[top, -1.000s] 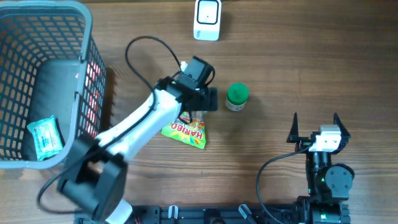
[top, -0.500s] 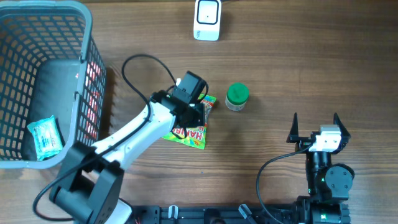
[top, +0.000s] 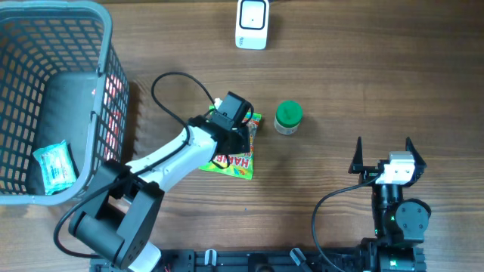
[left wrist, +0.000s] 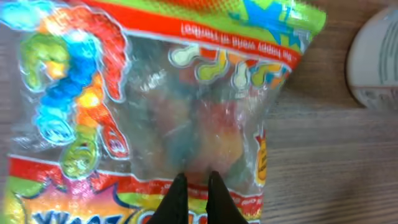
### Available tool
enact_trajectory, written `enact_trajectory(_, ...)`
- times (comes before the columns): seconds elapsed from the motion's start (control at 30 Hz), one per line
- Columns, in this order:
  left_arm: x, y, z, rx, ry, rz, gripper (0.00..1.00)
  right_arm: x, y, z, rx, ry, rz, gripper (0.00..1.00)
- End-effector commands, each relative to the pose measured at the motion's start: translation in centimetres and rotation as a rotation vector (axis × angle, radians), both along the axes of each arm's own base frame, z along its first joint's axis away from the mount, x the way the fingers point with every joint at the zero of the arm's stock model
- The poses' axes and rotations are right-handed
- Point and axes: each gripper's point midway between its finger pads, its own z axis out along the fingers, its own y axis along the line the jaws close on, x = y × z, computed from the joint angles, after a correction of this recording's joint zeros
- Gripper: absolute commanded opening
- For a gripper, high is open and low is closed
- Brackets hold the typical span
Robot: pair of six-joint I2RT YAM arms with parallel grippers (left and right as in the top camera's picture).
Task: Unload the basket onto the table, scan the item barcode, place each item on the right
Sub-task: 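Place the Haribo bag on the table left of the jar, release, then reach the left gripper into the basket and grasp the red-white packet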
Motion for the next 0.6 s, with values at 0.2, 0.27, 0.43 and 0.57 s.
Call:
enact_trajectory(0.2,5.7,0.9,21.7,-0.051,-0.399,-0.123,1.0,0.0,0.2,0.1,-0.011,-0.005,0.011,1.0)
enact_trajectory(0.27,5.7,2.5,26.8,-0.044,-0.502,-0.132,1.0,0.0,0.2,0.1,-0.012,-0.005,0.011,1.0)
enact_trajectory(0.43,4.5,11.0,33.8,0.171,-0.717,-0.082,1.0,0.0,0.2,0.1,-0.011,-0.005,0.011,1.0)
enact_trajectory(0.57,4.5,21.1,34.7,0.194,-0.701,0.5,1.0,0.0,0.2,0.1,-0.011,-0.005,0.011,1.0)
